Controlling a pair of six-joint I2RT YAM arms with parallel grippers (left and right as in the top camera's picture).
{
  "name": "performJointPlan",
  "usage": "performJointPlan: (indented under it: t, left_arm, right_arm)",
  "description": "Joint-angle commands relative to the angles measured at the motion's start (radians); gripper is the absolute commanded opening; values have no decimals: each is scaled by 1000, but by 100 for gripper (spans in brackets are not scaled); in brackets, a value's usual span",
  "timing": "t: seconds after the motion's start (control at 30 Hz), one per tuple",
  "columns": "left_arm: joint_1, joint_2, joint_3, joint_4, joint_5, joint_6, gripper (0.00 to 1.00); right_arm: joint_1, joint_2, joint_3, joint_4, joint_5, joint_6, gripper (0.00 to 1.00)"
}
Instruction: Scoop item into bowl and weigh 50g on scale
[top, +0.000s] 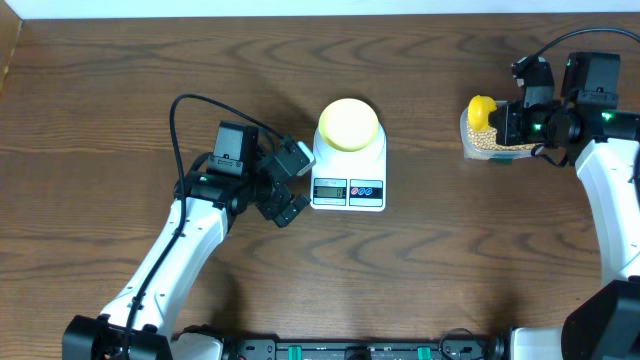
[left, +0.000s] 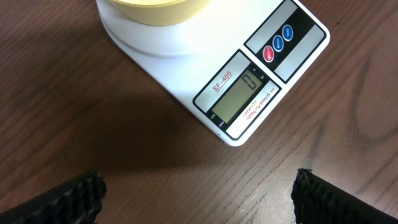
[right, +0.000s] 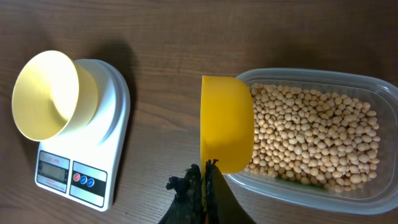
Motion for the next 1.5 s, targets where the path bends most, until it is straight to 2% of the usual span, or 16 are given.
performJointPlan:
  t: [0.0, 1.03, 1.33, 1.47]
  left_arm:
    - [5, -14, 1, 1, 16, 17, 98]
    - [5, -14, 1, 1, 16, 17, 98]
    - [5, -14, 1, 1, 16, 17, 98]
    - [5, -14, 1, 1, 16, 17, 98]
  right_arm:
    - [4, -10, 11, -1, -13, -14, 1]
    - [4, -10, 11, -14, -50, -13, 1]
    - [4, -10, 11, -35, -58, 34, 1]
    - [2, -10, 11, -20, -57, 188, 1]
